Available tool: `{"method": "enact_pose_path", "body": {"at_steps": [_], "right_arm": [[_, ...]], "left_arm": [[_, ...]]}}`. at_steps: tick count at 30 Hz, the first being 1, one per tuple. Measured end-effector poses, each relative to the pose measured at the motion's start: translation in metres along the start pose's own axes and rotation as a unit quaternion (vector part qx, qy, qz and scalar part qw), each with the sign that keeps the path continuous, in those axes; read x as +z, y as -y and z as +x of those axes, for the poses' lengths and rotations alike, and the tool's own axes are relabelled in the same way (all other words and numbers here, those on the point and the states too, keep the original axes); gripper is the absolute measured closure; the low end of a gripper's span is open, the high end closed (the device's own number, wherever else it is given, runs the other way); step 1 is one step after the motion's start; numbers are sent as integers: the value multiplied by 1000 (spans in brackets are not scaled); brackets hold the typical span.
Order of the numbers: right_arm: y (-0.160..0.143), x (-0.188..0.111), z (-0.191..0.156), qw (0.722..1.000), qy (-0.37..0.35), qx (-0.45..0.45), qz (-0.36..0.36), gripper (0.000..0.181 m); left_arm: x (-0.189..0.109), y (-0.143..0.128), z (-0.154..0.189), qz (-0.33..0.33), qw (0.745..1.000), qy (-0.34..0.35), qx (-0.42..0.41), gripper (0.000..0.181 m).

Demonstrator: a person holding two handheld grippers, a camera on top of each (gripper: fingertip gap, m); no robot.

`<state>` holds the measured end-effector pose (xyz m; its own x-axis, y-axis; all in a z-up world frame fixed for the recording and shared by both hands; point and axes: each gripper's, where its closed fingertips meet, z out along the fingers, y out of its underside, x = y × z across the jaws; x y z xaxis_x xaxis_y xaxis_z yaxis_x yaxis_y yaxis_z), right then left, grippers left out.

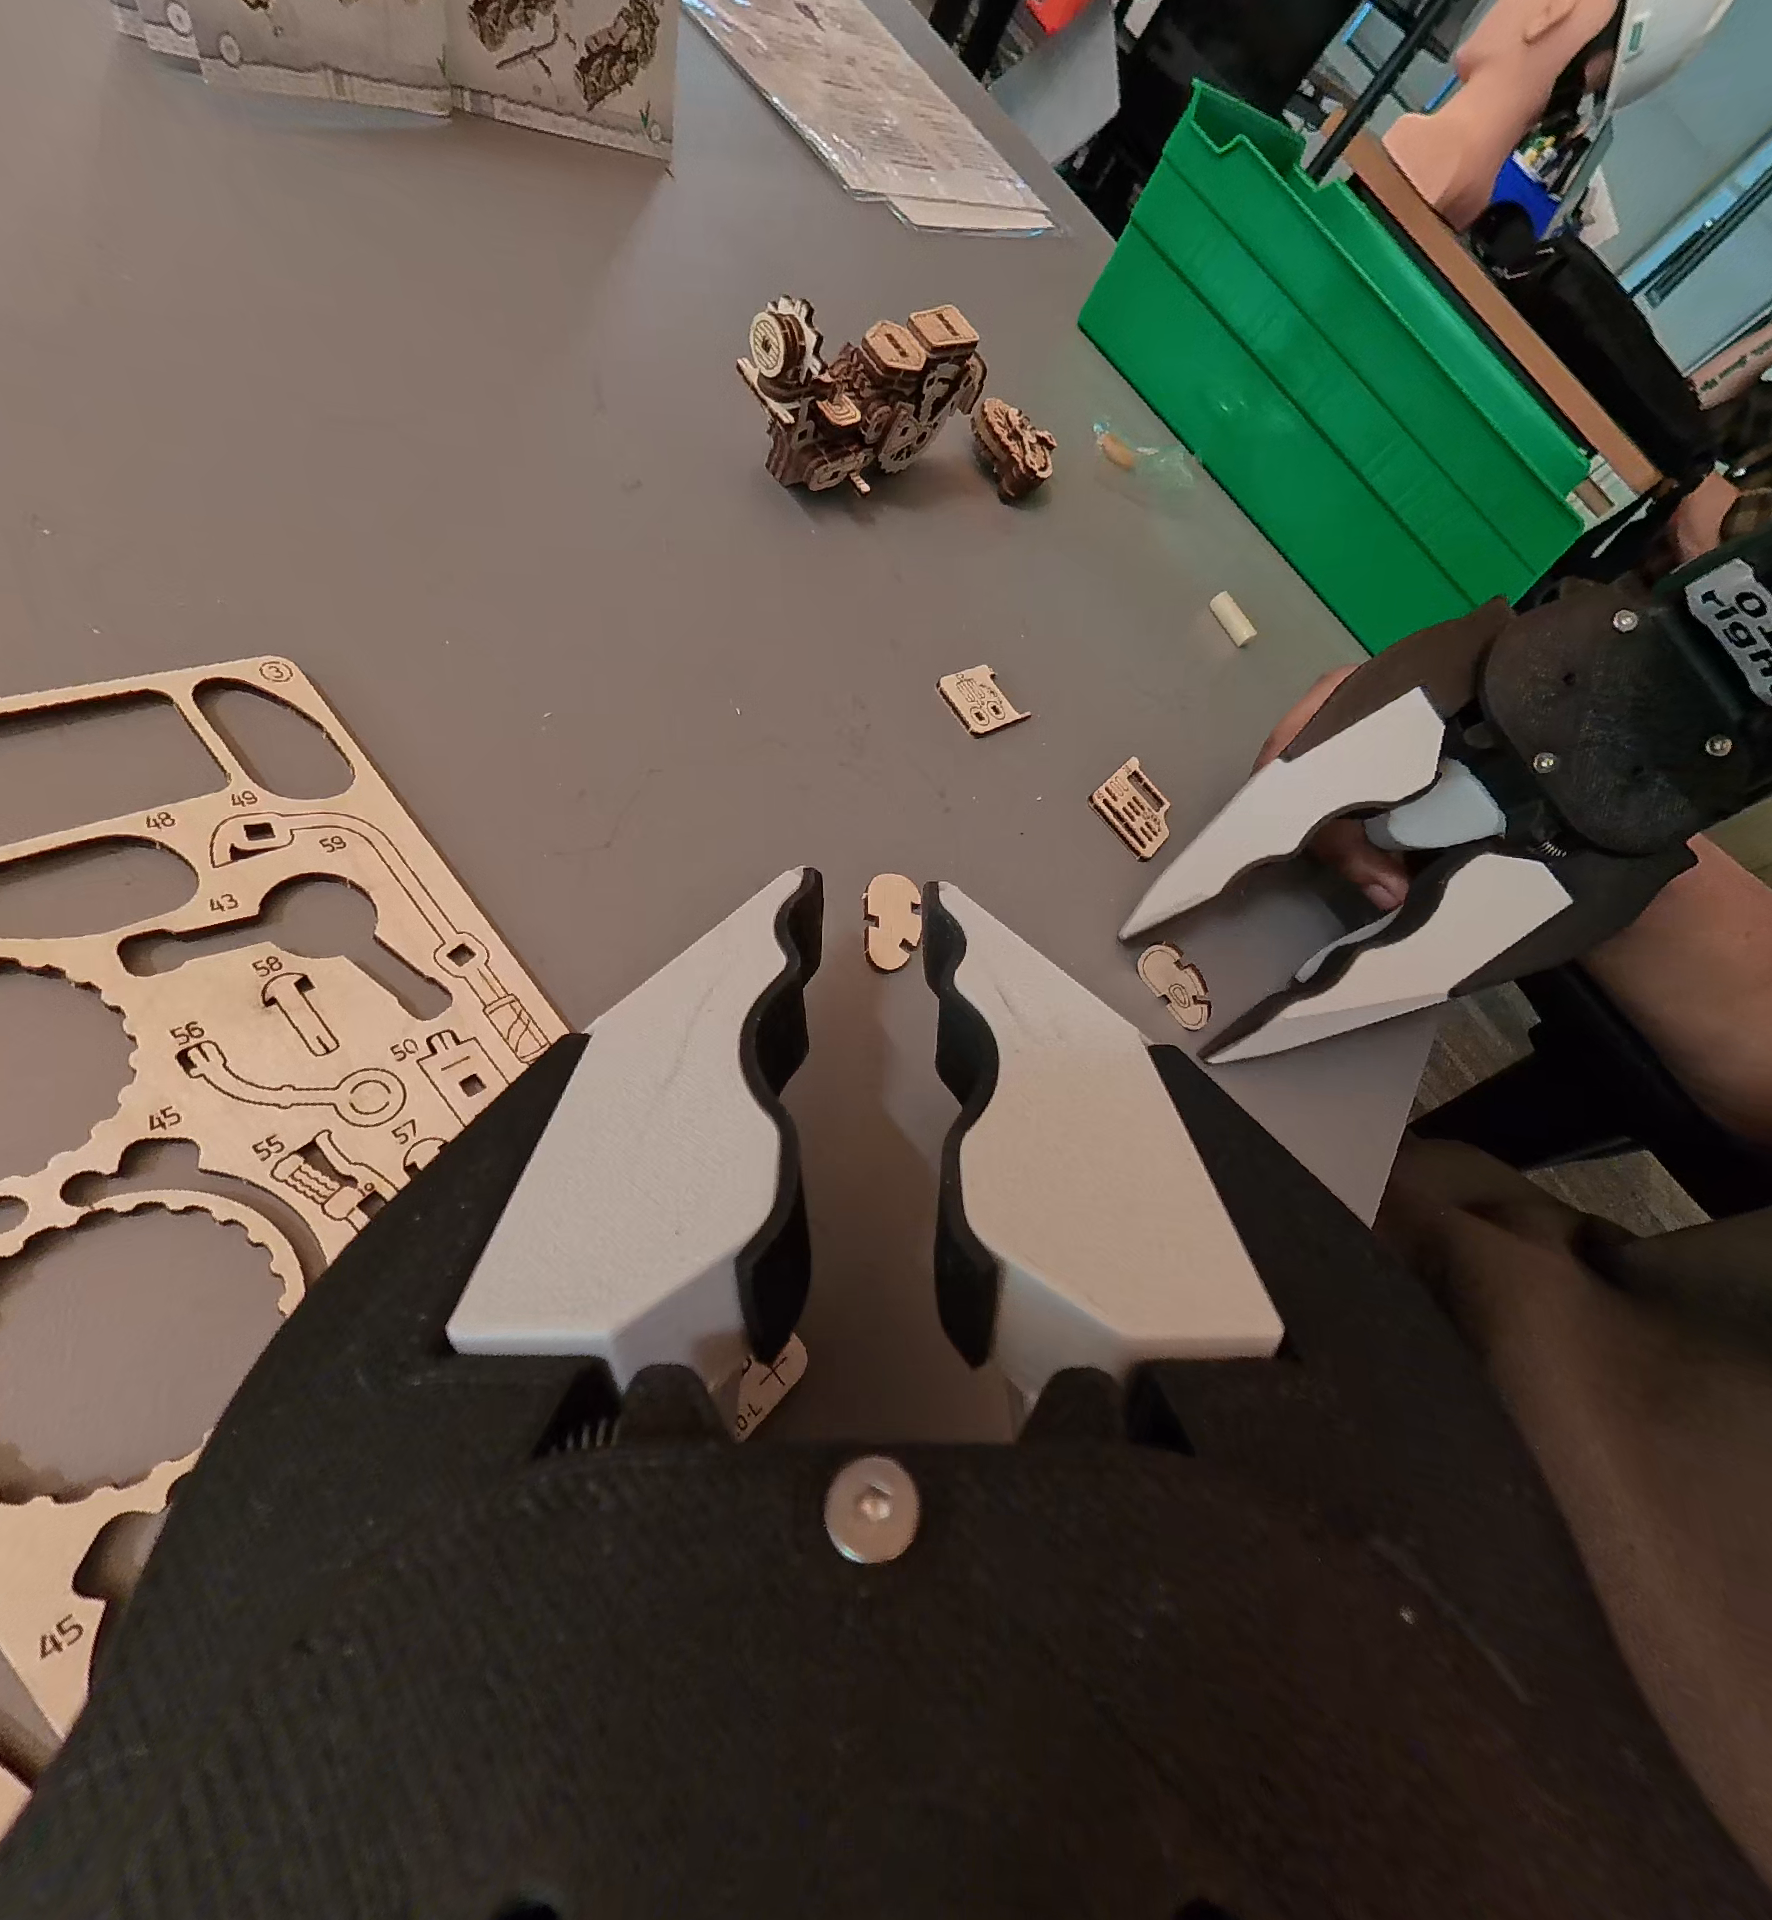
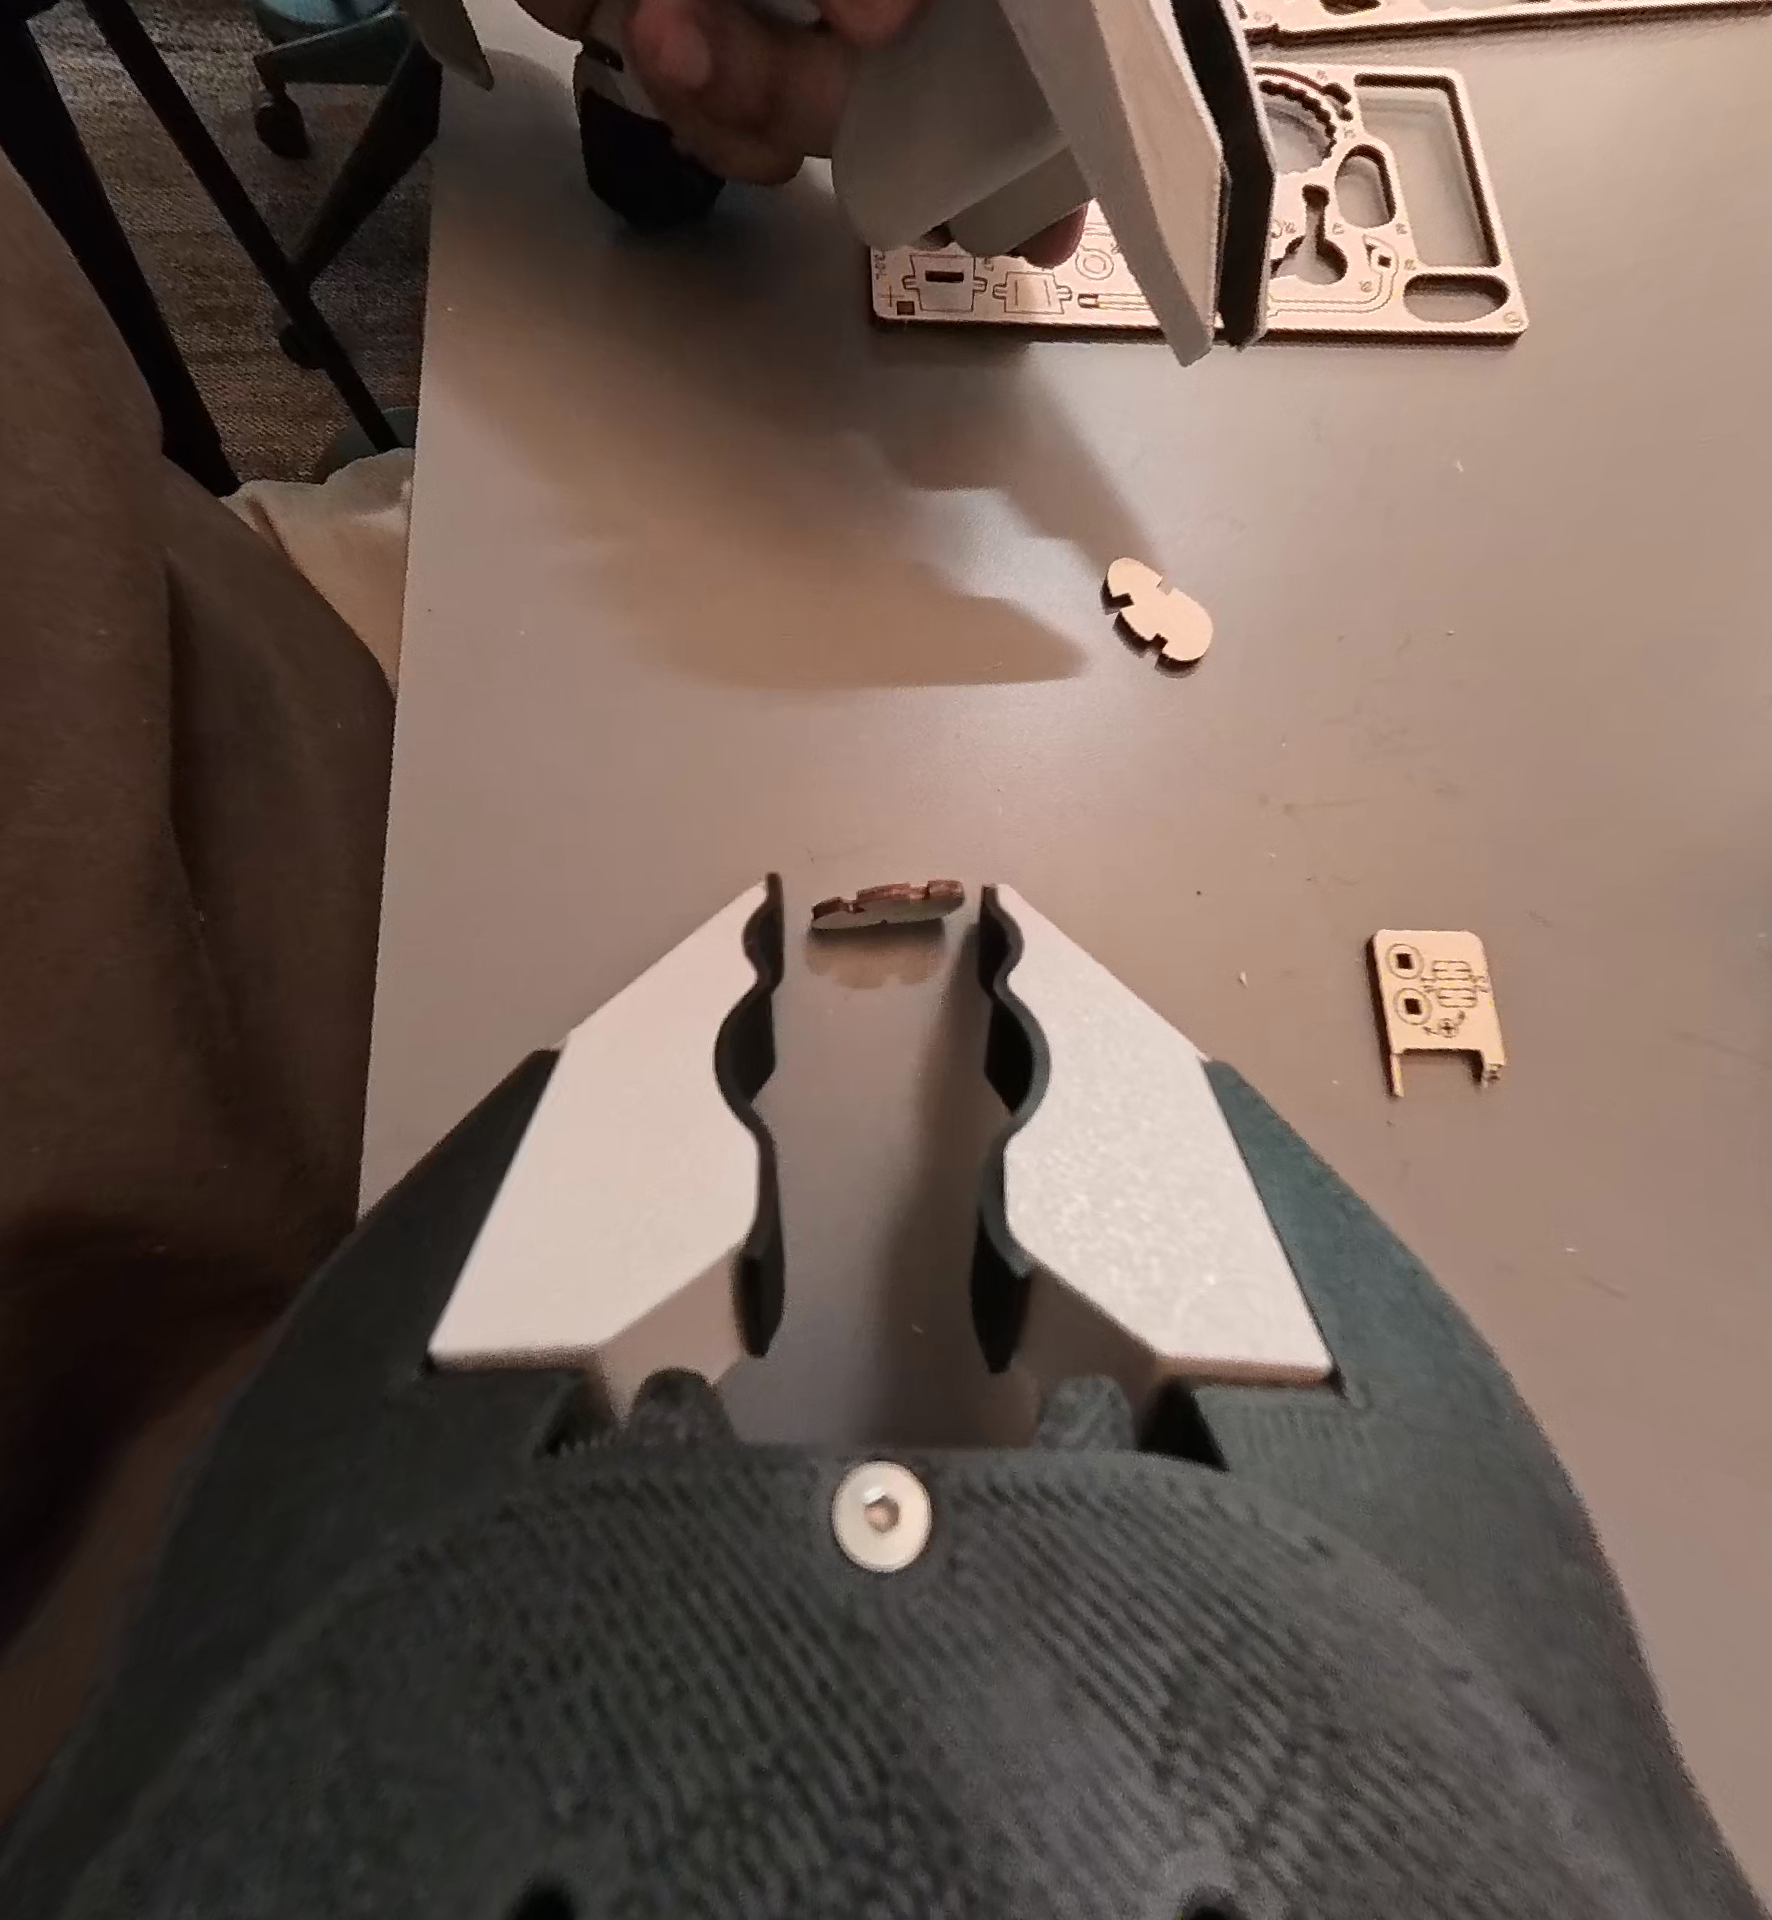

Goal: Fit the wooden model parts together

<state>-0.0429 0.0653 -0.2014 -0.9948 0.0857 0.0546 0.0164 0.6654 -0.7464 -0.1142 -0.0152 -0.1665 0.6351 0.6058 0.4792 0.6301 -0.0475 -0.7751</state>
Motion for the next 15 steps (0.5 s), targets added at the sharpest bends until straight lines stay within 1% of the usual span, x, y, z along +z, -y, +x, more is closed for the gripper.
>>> {"method": "enact_pose_path", "body": {"at_steps": [3,5,7,9,10,13,15], "right_arm": [[4,-5,1,1000,0,3,14,141],[12,-12,7,999,-10,13,41,138],[23,-24,21,995,-48,22,80,131],[33,-38,42,986,-111,26,118,114],[37,-45,50,981,-139,29,135,111],[46,-53,62,967,-182,44,176,110],[46,-50,64,965,-193,49,169,110]], "left_arm": [[0,0,1,-1,1000,-1,3,165],[0,-1,1,-2,1000,0,8,165],[-1,0,2,-3,1000,4,18,165],[-2,-2,5,-20,999,12,22,171],[-2,-2,9,-24,999,15,28,172],[6,-9,14,-52,995,49,67,164],[17,-16,11,-80,988,87,95,159]]}}
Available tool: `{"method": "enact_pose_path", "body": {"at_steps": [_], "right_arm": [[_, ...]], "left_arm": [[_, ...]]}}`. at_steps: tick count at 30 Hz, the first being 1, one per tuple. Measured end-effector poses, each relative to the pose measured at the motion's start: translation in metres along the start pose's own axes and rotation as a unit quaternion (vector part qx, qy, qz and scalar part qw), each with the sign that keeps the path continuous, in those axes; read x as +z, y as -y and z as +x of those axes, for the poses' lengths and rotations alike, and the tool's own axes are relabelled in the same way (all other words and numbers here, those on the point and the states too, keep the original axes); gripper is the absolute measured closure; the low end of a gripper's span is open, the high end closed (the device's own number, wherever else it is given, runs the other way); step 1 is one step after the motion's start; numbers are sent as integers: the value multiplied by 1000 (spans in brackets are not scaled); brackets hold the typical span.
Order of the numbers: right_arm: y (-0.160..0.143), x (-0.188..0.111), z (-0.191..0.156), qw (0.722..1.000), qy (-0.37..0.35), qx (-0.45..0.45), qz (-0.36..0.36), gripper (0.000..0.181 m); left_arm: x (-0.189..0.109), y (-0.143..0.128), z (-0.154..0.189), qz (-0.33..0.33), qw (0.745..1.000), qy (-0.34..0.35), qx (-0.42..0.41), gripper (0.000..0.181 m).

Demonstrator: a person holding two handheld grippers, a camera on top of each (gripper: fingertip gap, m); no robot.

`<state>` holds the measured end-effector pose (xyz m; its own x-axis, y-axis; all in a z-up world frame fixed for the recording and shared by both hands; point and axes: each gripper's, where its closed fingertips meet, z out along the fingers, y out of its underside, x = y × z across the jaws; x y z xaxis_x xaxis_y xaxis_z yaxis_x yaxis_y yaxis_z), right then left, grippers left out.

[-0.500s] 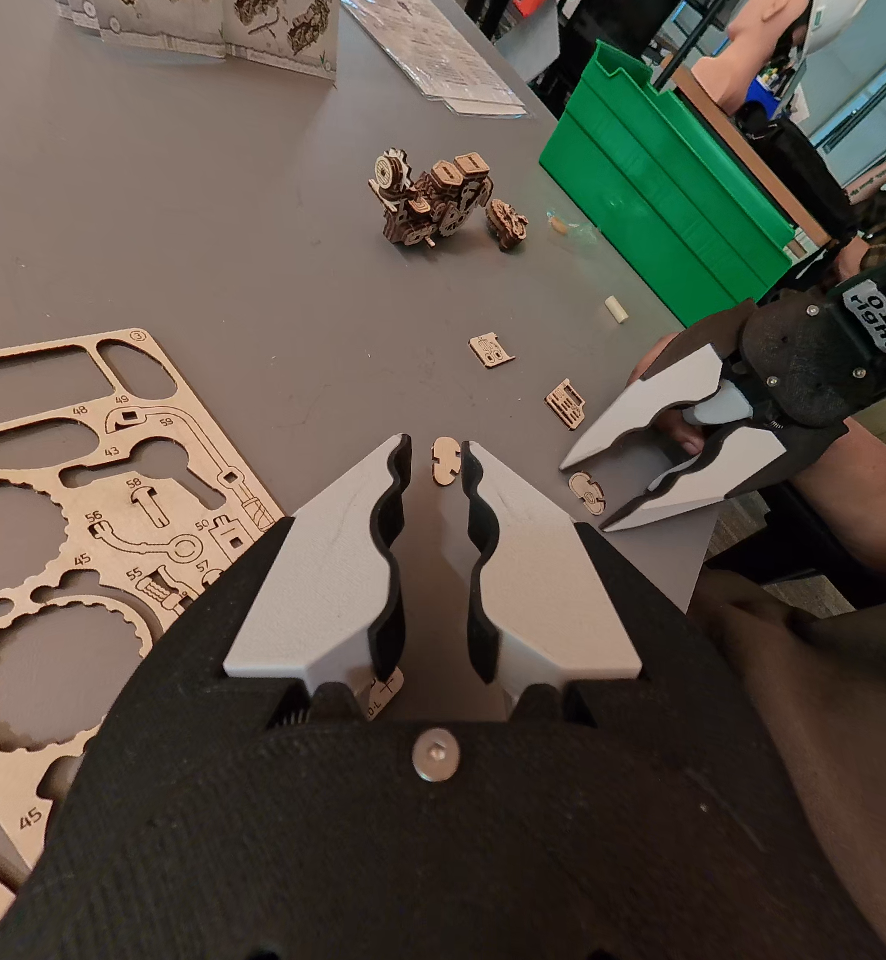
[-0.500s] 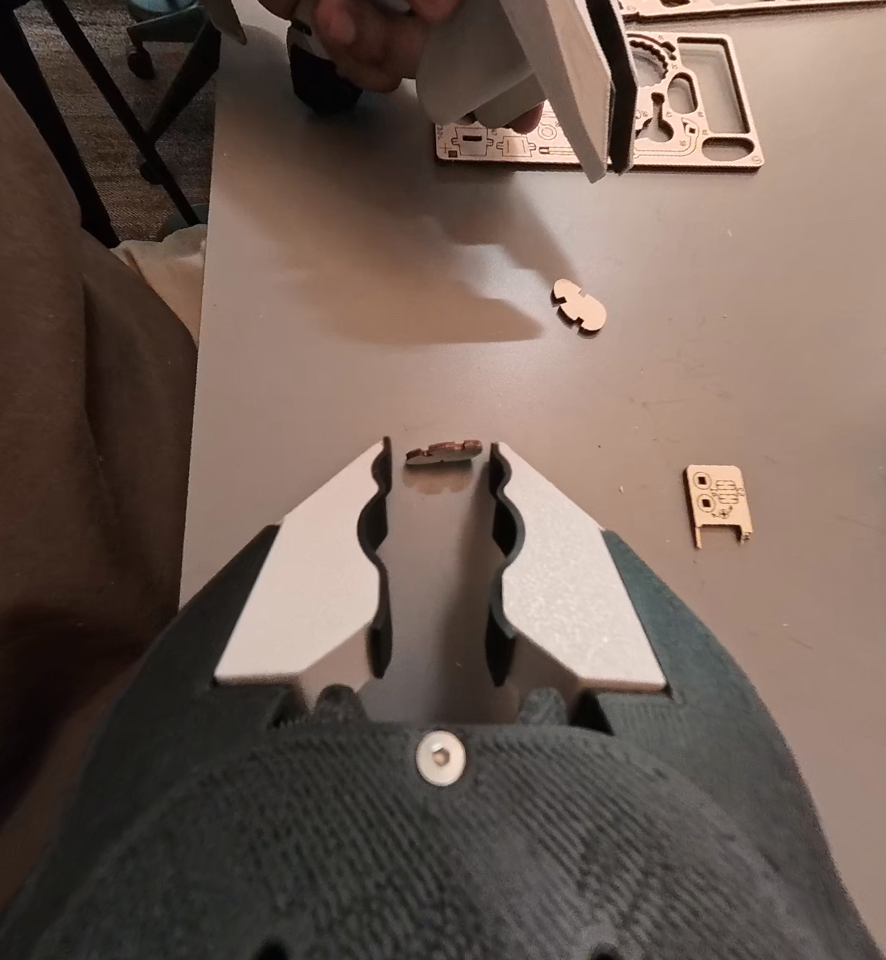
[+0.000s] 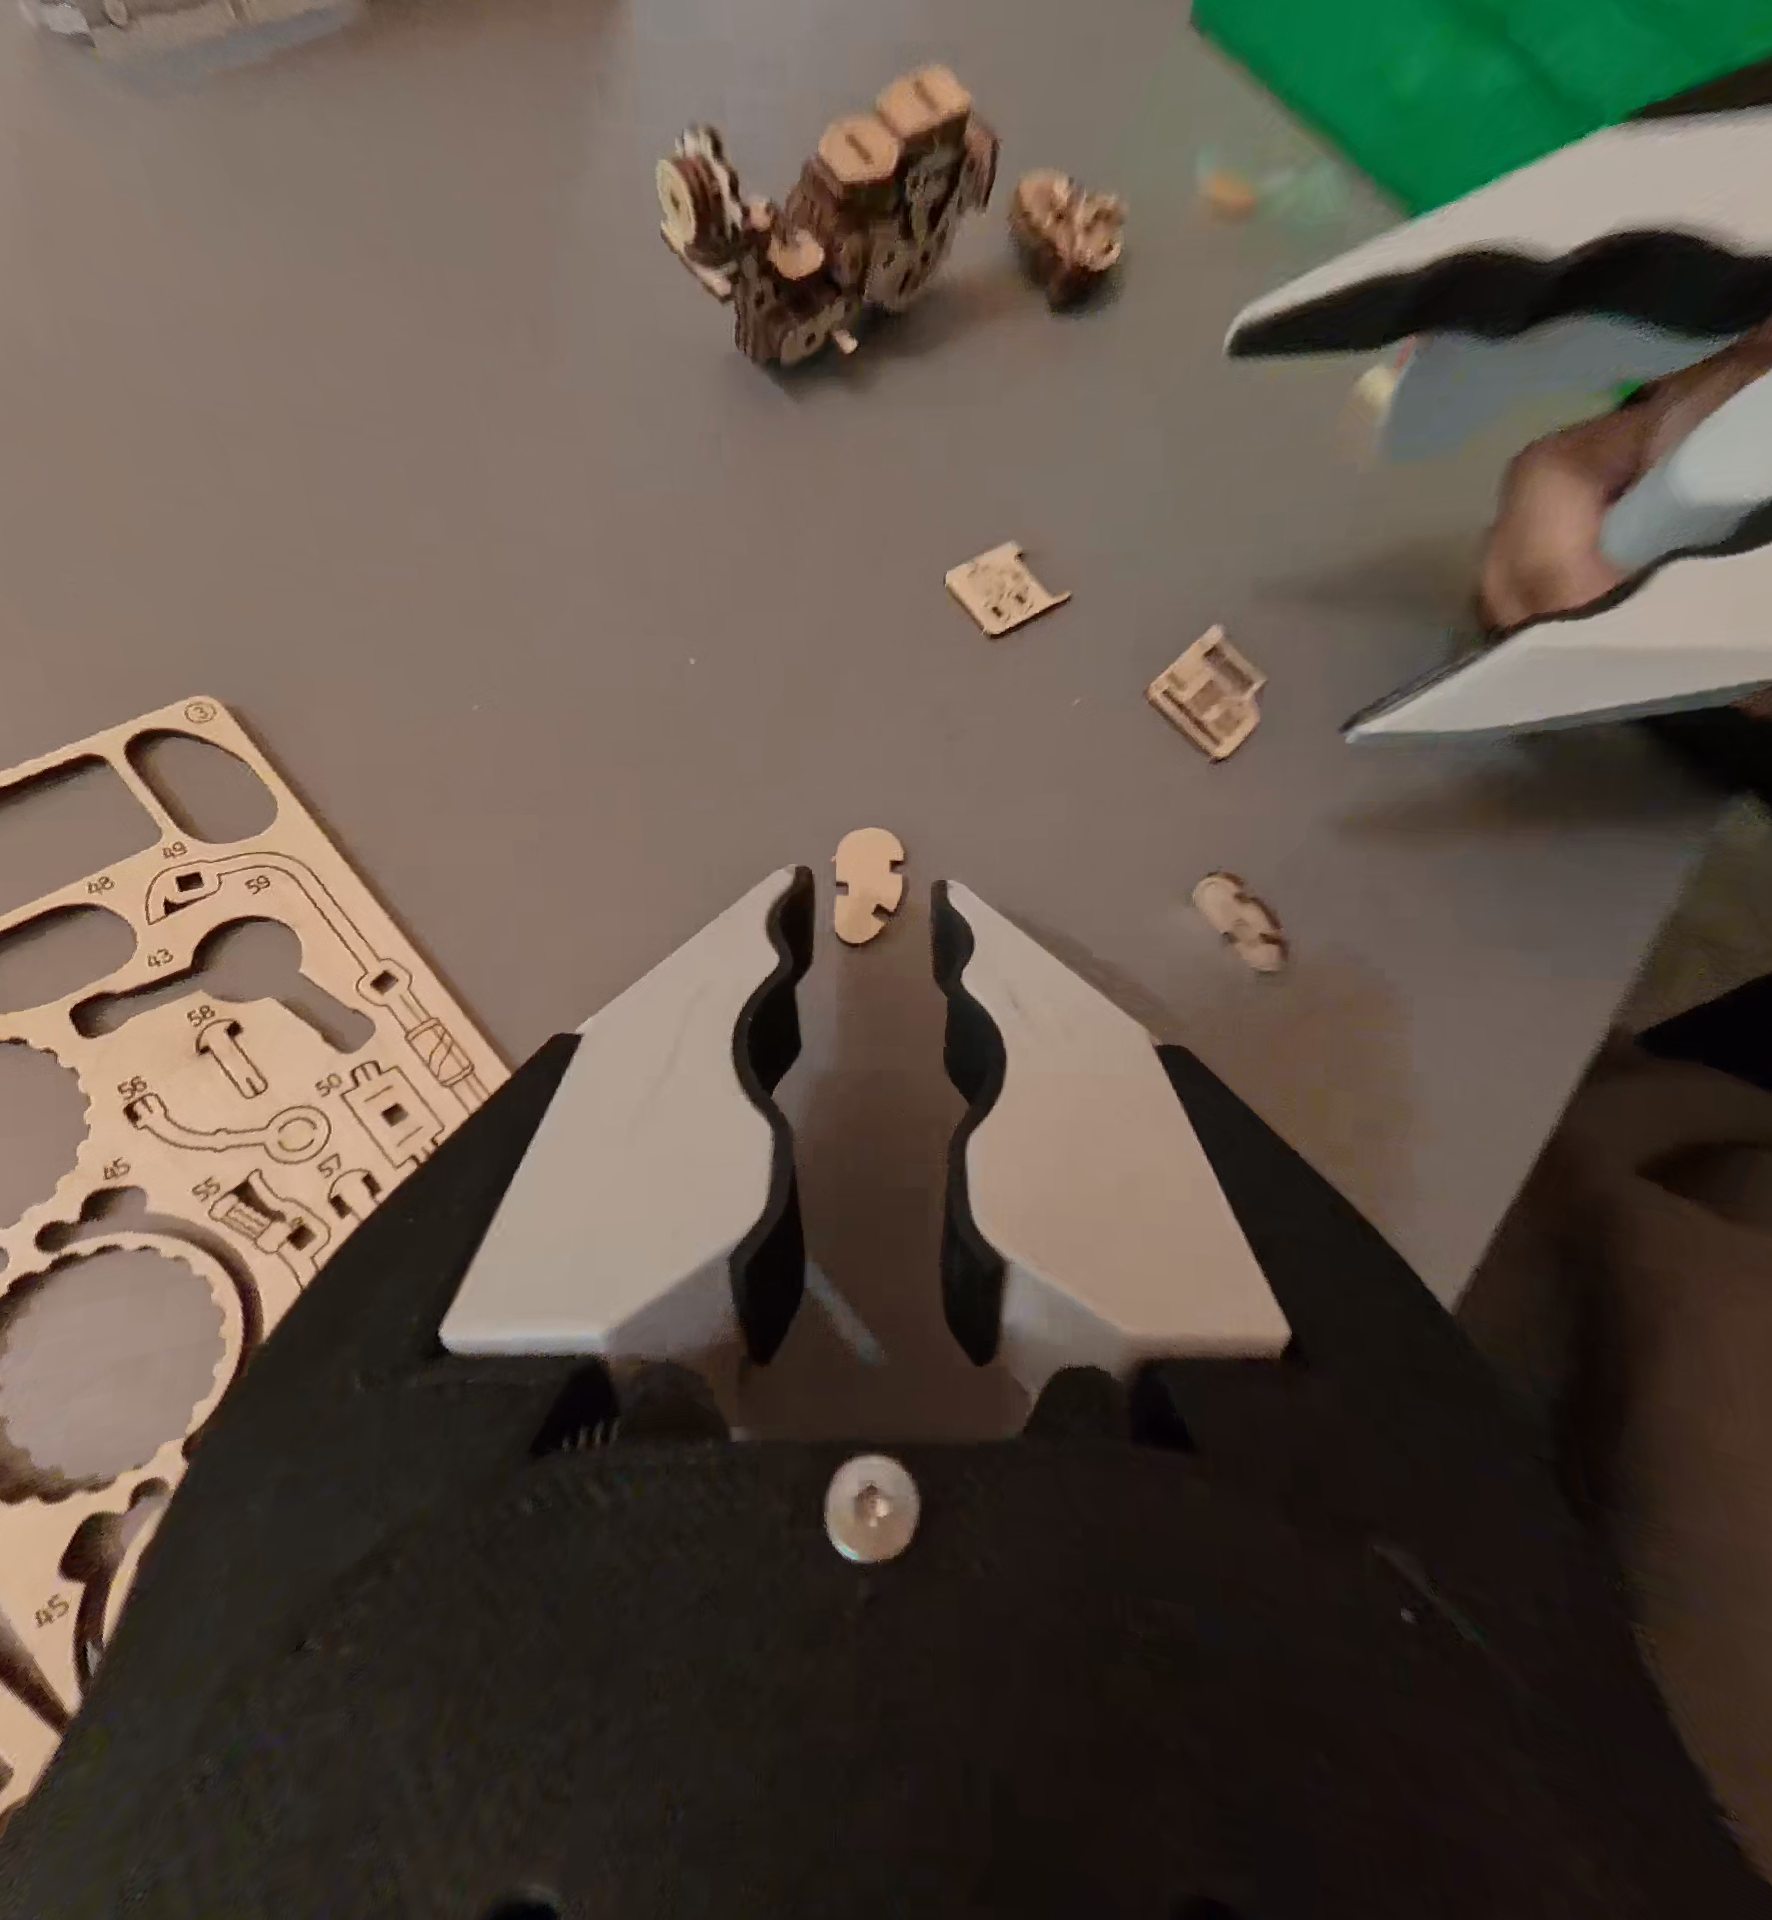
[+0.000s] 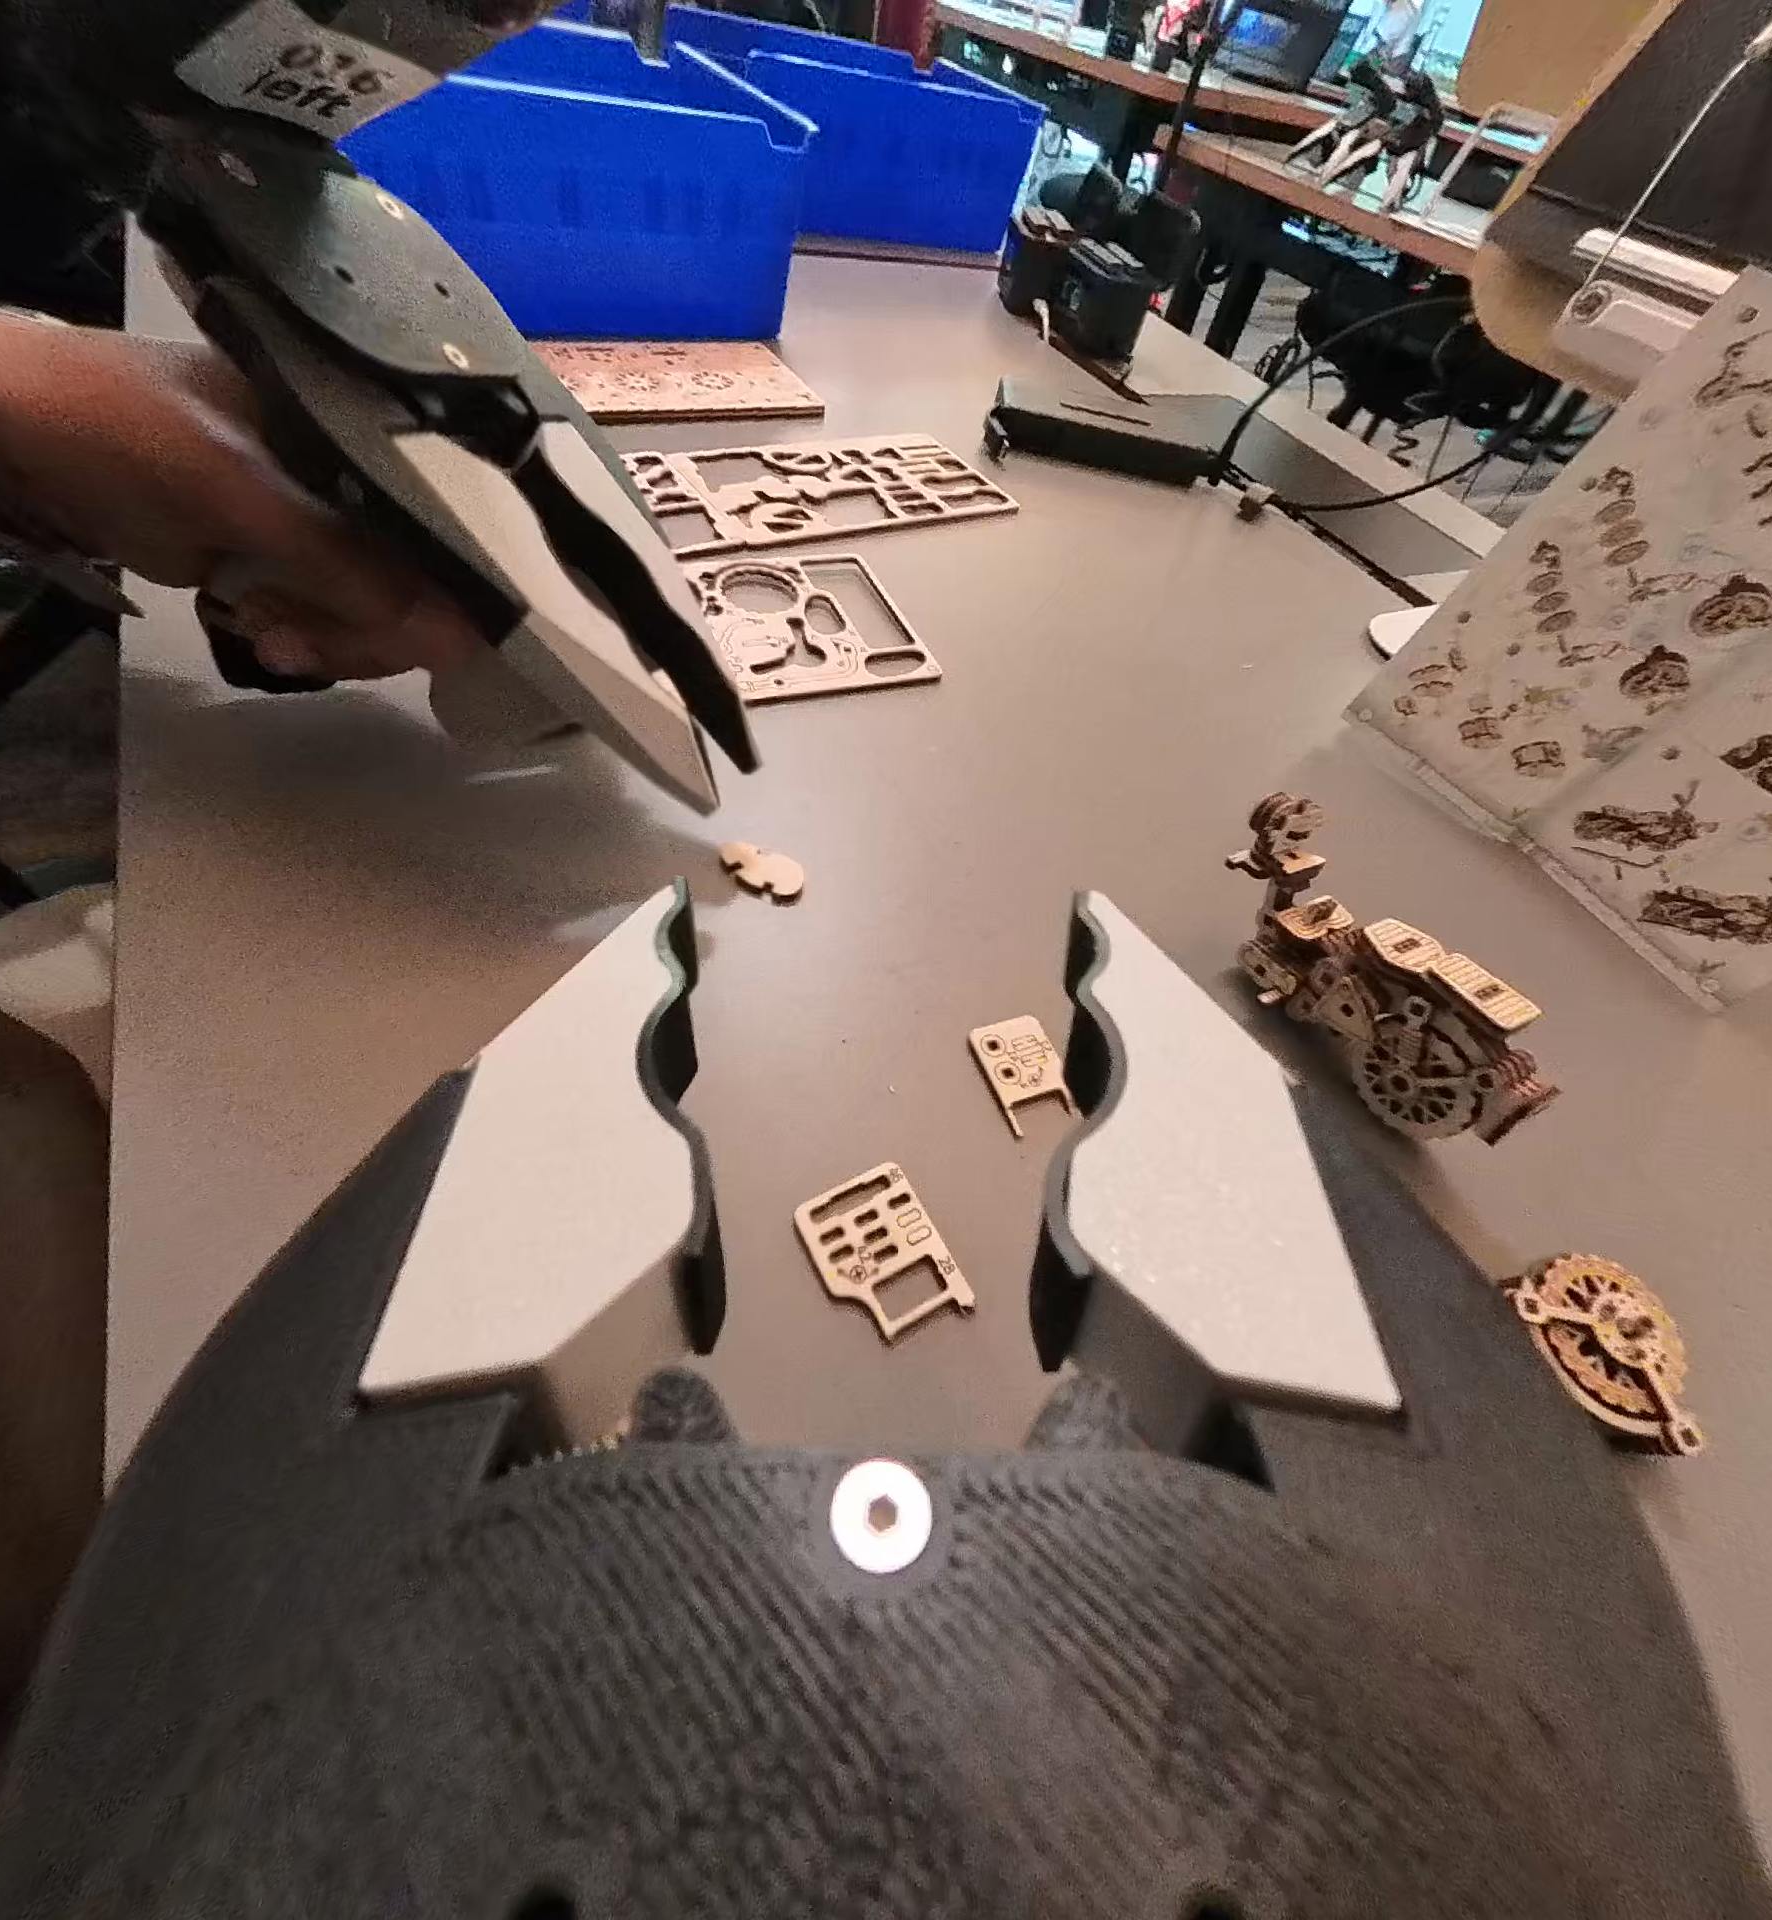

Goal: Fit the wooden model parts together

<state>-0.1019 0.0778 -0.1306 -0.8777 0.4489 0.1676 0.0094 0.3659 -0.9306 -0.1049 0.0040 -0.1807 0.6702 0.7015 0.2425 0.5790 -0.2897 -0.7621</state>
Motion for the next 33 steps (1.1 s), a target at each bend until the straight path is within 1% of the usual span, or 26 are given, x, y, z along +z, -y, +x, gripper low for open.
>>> {"method": "enact_pose_path", "body": {"at_steps": [2,5,7,8,10,12,14,15,16,17,18,20,21,22,23,25,27,30,33], "right_arm": [[-1,2,-2,1000,-1,-3,-5,112],[1,1,-7,1000,8,3,0,115],[3,0,-7,1000,8,7,5,116],[3,-1,-7,1000,8,9,7,117],[3,-2,-5,1000,6,11,7,118],[4,-2,-5,1000,5,12,8,118],[7,-3,-7,1000,5,11,15,117],[10,-3,-9,1000,4,9,20,116],[13,-3,-11,1000,1,5,24,115],[16,-3,-13,1000,-2,-5,28,115],[21,-3,-16,999,-11,-20,34,115],[31,-4,-20,996,-37,-62,48,120],[37,-6,-22,994,-50,-85,56,123],[43,-8,-25,991,-61,-103,66,128],[48,-10,-29,988,-67,-117,77,132],[53,-12,-36,986,-63,-128,90,138],[51,-10,-41,987,-51,-127,83,137],[48,-9,-42,988,-44,-125,75,137],[45,-9,-43,989,-37,-125,67,143]], "left_arm": [[11,-4,-4,-25,999,37,17,153],[22,-13,-6,-58,996,56,31,151],[23,-12,-5,-56,996,61,39,154],[23,-12,-4,-57,996,59,44,168],[22,-13,-2,-58,996,52,38,169],[21,-10,4,-41,999,30,15,169],[14,4,19,8,999,-34,-33,169],[7,15,26,41,994,-72,-73,169],[-1,27,32,76,983,-115,-119,169],[-11,39,39,107,966,-163,-168,169],[-21,49,45,132,943,-215,-219,169],[-39,63,58,166,876,-321,-319,169],[-44,66,60,174,843,-356,-365,169],[-45,65,62,175,816,-377,-401,169],[-42,62,65,171,800,-388,-424,169],[-37,55,74,163,787,-397,-443,169],[-36,56,83,158,779,-408,-449,169],[-36,57,88,162,786,-400,-442,169],[-36,56,86,170,786,-394,-444,169]]}}
